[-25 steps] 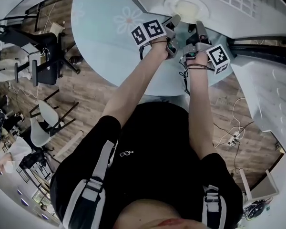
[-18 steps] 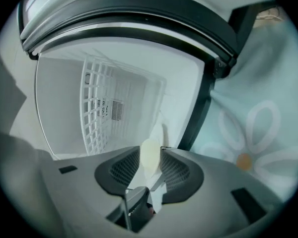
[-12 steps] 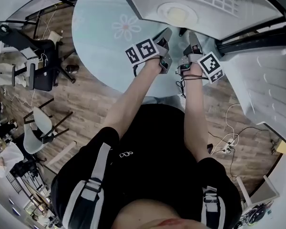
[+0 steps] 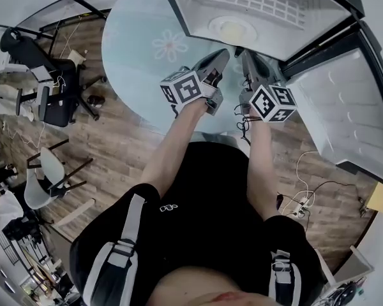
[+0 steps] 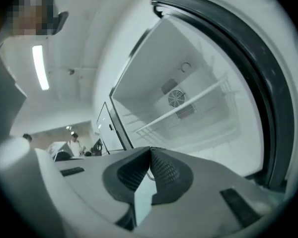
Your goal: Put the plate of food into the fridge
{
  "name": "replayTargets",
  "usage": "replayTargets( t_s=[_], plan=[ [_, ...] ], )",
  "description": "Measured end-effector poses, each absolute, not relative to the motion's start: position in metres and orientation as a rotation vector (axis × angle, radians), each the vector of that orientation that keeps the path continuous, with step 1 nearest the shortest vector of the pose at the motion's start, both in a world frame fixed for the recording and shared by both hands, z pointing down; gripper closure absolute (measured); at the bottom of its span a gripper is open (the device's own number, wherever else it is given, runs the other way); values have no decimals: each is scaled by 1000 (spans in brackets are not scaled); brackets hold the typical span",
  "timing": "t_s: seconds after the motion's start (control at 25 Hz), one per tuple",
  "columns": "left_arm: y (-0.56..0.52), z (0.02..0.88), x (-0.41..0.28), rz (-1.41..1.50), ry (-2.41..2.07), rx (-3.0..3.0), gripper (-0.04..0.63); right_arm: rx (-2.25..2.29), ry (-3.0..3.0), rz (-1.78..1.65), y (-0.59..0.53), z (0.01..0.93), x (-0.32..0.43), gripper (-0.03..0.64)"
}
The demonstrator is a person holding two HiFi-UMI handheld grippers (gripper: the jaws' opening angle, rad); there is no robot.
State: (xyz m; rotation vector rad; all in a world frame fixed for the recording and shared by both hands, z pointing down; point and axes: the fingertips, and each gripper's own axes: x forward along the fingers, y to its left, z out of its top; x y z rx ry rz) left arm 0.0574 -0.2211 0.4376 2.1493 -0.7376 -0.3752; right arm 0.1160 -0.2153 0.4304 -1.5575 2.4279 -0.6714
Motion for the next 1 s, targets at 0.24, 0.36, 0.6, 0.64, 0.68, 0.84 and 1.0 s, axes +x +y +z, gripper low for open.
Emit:
replayTargets(
  t_s=[0.24, 0.36, 0.6, 0.64, 0.68, 0.84, 1.0],
  plan=[
    [-199, 418, 63, -224, -790, 2362, 592, -1618, 2657, -302, -195, 396, 92, 617],
    [-194, 411, 58, -135, -919, 2448, 592, -1640, 2687, -176, -187, 382, 87, 617],
    [-170, 391, 60, -6, -1190, 2641, 592, -1603, 2633, -149, -157, 369, 92, 616],
    [-166, 386, 61, -21, -1206, 2674, 592, -1617, 2641, -150, -156, 372, 92, 617],
    [-164, 382, 61, -34, -1225, 2701, 592, -1647, 2647, -152, -155, 376, 93, 617],
    [-157, 374, 61, -52, -1271, 2754, 592, -1734, 2622, -181, -156, 384, 100, 617],
    [-156, 377, 56, -12, -1292, 2759, 594, -1746, 2635, -181, -154, 385, 93, 617]
  ],
)
